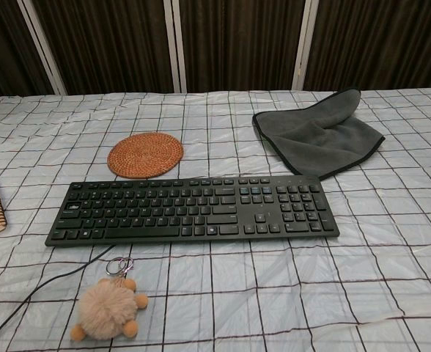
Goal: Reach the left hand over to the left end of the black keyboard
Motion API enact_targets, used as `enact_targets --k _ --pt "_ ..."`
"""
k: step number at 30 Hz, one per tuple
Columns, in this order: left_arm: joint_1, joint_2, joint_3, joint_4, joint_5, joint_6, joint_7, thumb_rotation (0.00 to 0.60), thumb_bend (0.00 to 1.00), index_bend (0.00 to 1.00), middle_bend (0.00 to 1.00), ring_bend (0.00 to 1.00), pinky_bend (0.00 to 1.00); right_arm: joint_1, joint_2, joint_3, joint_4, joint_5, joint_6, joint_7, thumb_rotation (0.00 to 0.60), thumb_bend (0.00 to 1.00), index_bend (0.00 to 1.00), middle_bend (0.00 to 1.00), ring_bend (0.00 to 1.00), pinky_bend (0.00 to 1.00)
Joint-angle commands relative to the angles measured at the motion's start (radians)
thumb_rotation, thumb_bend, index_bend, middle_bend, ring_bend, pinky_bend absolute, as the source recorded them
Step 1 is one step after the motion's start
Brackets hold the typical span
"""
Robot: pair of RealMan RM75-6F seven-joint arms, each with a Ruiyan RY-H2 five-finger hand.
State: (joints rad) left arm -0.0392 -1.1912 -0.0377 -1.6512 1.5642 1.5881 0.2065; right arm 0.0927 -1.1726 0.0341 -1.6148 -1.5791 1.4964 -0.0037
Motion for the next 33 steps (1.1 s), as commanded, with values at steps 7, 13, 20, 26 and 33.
enact_targets --k 7,13,20,26,33 --pt "0.001 0.002 0.003 -0.003 0.002 0.000 0.003 0.600 0.00 0.00 0.00 0.00 0.00 -0.002 0.001 0.000 -0.004 0.001 0.002 -0.001 0.600 0.04 0.05 0.00 0.00 0.00" --pt "0.002 0.005 0.005 -0.006 0.007 0.002 0.005 0.600 0.00 0.00 0.00 0.00 0.00 -0.004 0.002 -0.001 -0.007 0.000 0.004 -0.004 0.600 0.04 0.05 0.00 0.00 0.00" --pt "-0.002 0.005 0.010 -0.005 0.013 -0.007 0.005 0.600 0.00 0.00 0.00 0.00 0.00 -0.001 -0.001 0.001 -0.007 0.006 -0.004 -0.008 0.600 0.04 0.05 0.00 0.00 0.00" --pt "-0.008 0.006 0.010 -0.014 0.002 -0.026 0.007 0.600 0.00 0.00 0.00 0.00 0.00 0.000 0.001 0.002 -0.004 0.014 -0.012 -0.001 0.600 0.04 0.05 0.00 0.00 0.00" --pt "-0.007 0.009 0.016 -0.020 -0.001 -0.033 0.023 0.600 0.00 0.00 0.00 0.00 0.00 -0.001 0.004 -0.002 -0.012 0.010 -0.012 -0.008 0.600 0.04 0.05 0.00 0.00 0.00"
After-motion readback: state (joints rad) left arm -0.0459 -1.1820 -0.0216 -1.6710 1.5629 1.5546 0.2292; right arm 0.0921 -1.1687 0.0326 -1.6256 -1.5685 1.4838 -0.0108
